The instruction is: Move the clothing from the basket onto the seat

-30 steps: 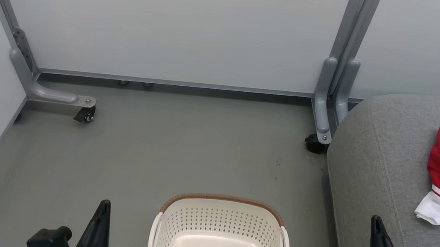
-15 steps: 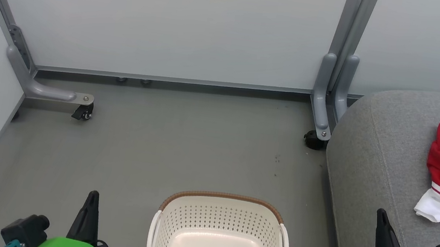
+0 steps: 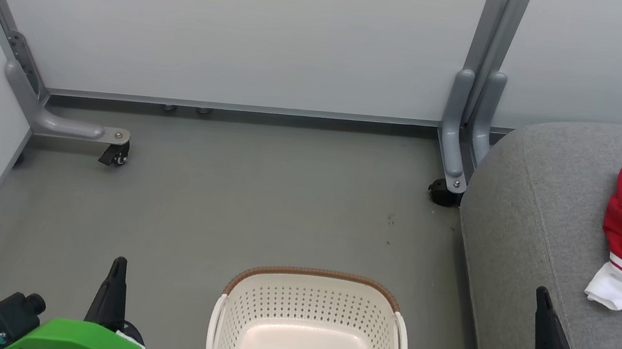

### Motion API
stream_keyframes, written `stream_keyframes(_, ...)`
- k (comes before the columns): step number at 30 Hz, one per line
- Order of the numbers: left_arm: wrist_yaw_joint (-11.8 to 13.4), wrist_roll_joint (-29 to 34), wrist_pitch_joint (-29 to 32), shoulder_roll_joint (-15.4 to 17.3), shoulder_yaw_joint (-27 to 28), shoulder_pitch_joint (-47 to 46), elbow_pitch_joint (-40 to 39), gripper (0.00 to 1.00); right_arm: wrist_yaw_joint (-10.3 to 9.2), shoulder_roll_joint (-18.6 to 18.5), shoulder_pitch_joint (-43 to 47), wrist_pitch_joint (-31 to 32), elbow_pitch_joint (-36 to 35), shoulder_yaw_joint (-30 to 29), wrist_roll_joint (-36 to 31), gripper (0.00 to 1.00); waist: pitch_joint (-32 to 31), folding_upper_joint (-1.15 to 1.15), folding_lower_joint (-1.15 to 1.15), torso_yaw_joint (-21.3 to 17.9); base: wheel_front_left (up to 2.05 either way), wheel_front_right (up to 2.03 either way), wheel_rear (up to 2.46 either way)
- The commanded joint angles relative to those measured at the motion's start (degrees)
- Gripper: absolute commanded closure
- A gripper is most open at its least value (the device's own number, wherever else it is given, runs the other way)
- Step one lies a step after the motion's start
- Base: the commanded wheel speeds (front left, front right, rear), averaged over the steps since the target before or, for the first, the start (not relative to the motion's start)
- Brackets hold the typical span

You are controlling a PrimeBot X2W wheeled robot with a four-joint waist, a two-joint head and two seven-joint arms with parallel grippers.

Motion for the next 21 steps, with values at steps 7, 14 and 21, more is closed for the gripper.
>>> stream_keyframes(7, -0.95, -6.29, 1.36, 0.48, 1.46, -2.64, -0.25, 1.00, 0.01, 0.07, -2.54, 1.58, 0.10, -0.71, 5.99, 1.00, 0.34, 0.00, 0.00, -0.18, 0.00, 0.00, 0.00)
stream_keyframes(14, -1.55, -10.93, 2.52, 0.53, 2.47, -3.32, -0.04, 1.00, 0.01, 0.15, -3.39, 2.80, 0.60, -1.14, 10.58, 1.00, 0.66, 0.00, 0.00, -0.34, 0.00, 0.00, 0.00)
stream_keyframes(21, -2.11, -15.22, 3.64, 0.56, 3.51, -3.96, 0.16, 1.00, 0.01, 0.19, -4.03, 3.93, 1.10, -1.57, 14.77, 1.00, 0.97, 0.00, 0.00, -0.51, 0.00, 0.00, 0.00)
